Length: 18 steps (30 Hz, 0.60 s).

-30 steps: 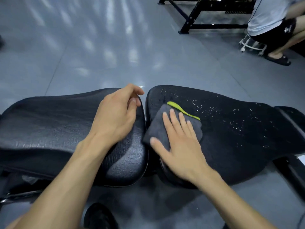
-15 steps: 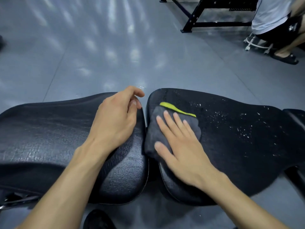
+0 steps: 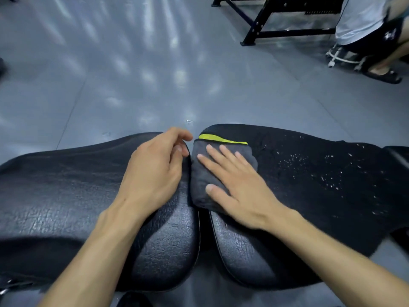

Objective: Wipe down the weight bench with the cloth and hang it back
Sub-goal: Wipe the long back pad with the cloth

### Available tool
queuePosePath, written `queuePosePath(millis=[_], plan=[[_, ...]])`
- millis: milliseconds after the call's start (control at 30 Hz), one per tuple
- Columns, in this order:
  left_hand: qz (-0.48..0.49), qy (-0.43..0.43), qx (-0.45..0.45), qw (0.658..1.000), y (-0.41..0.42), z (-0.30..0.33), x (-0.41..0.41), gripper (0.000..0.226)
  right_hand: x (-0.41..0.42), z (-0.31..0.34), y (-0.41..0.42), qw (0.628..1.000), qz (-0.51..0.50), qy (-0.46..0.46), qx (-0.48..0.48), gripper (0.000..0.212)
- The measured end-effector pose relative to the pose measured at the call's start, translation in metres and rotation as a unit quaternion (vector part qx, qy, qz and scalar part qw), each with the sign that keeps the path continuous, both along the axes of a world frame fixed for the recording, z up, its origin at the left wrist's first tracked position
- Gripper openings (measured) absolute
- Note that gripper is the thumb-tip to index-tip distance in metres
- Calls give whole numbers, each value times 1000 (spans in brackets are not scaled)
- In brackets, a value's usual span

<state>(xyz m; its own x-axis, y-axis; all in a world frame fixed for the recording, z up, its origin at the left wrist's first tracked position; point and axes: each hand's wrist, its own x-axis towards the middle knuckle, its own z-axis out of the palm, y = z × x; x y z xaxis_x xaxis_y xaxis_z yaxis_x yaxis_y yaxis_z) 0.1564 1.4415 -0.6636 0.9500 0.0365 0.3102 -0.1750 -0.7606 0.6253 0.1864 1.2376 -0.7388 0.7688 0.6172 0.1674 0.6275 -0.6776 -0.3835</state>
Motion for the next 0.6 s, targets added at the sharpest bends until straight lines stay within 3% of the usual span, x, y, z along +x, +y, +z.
queuePosePath(millis=[67, 233, 300, 400, 467, 533, 600], plan=[[-1, -3, -4, 1000, -1, 0, 2, 28, 33, 5, -19, 999, -9, 30, -11, 61], [-14, -11, 1, 1000, -5, 2, -5, 28, 115, 19, 1, 969, -222, 92, -61, 58], [-16, -9, 4, 1000, -7, 1, -5, 28, 91, 15, 12, 975, -203, 67, -57, 60], [-24, 5, 3, 1000, -14, -1, -1, 29, 14, 8, -5, 997, -76, 3, -18, 65], [-32, 12, 7, 999, -20, -2, 1, 29, -26, 3, -34, 1000, -13, 10, 4, 66], [-36, 12, 6, 999, -23, -3, 2, 30, -21, 2, -66, 999, 0, 34, -8, 66], [-39, 14, 8, 999, -24, -3, 0, 30, 19, 2, -84, 996, -57, 55, -35, 66]])
